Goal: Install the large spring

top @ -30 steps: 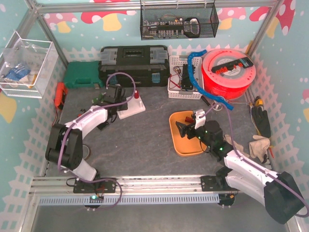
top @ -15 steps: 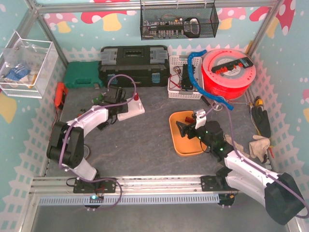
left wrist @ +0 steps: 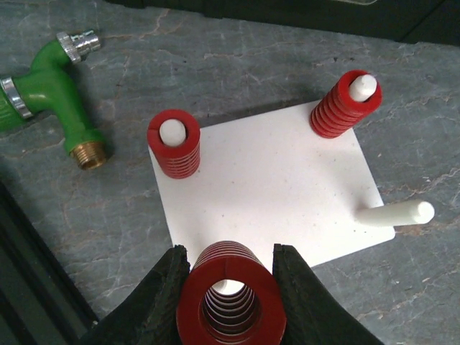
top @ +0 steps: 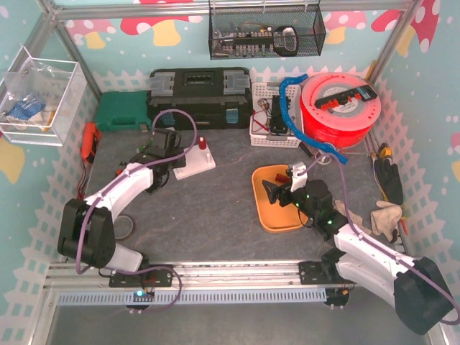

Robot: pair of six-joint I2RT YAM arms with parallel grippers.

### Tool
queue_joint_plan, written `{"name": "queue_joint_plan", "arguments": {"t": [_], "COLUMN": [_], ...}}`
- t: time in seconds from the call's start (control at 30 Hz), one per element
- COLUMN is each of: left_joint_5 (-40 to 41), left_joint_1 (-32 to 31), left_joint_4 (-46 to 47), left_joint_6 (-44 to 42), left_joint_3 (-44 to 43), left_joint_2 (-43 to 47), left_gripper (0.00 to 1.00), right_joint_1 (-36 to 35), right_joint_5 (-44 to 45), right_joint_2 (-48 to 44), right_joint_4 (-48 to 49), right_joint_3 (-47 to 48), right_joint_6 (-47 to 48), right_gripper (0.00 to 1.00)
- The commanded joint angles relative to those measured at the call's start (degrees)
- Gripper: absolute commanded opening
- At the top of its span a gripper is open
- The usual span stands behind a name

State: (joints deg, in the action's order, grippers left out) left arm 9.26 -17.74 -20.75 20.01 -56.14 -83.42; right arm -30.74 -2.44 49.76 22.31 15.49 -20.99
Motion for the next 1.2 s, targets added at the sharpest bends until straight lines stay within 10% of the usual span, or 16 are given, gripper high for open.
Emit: {"name": "queue_joint_plan", "arguments": {"t": [0.0,0.67,1.03,1.17], "left_joint_5": [1.08,-0.55,-0.67,-4.11], "left_joint_1": [0.25,0.33,0.29,0.25], "left_joint_4": [-0.94,2.37,3.24,4.44], "left_joint_6": [0.43,0.03,0.98,2.56], "left_joint_3": [0.82,1.41,4.02,6.07], "left_joint_2": [1.35,-6.30,1.30,9.81], "left_gripper": [0.11,0.30,0.66,0.98], "right_joint_1": [0.18,0.24,0.24,0.21], "right_joint_5": [0.12,0.06,-1.12,-0.15], "right_joint_2": [-0.82,-0.74,4.34,7.81], "right_joint_4": [0.10,0.26,1.58,0.83], "right_joint_3": [-0.80,-0.90,-0.48,0.19], "right_joint_6": [0.78,0.78,-0.36,-5.07], "right_gripper": [0.98,0.98,0.98,0.98]}}
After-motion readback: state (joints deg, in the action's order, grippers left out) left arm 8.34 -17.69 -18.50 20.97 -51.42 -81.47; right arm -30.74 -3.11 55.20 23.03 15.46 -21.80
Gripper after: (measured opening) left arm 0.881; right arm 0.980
